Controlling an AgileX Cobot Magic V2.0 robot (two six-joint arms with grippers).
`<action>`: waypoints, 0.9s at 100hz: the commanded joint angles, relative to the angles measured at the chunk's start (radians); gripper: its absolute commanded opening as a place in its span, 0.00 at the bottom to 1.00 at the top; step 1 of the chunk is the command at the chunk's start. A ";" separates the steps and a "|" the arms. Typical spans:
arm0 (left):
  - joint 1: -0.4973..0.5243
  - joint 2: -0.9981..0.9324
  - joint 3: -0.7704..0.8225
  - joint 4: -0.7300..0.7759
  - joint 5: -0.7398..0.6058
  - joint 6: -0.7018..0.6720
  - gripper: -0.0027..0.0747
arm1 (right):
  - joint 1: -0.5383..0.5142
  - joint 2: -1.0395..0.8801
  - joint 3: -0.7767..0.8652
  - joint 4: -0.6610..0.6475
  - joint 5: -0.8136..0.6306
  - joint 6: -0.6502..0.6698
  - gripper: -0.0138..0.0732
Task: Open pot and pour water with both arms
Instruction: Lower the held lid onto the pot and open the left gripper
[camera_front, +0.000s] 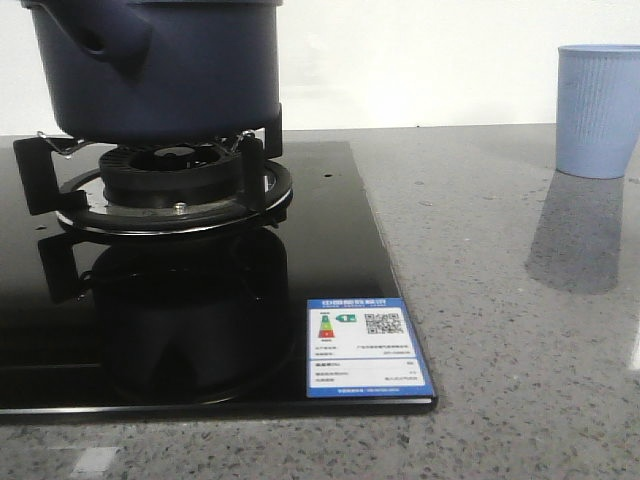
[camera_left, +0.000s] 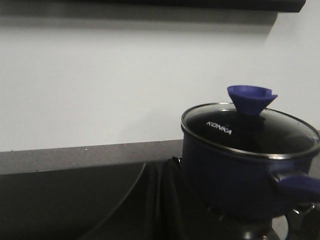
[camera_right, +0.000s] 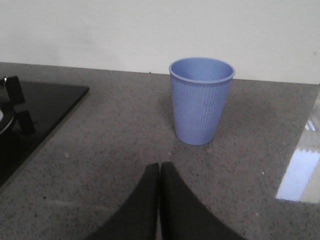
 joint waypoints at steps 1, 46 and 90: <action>0.003 -0.068 0.032 -0.062 -0.049 0.004 0.01 | -0.001 -0.007 -0.001 -0.031 -0.051 -0.003 0.10; 0.003 -0.148 0.071 -0.066 -0.020 0.004 0.01 | -0.001 -0.007 0.003 -0.031 -0.060 -0.003 0.10; 0.003 -0.148 0.071 -0.066 -0.020 0.004 0.01 | -0.001 -0.007 0.003 -0.031 -0.060 -0.003 0.10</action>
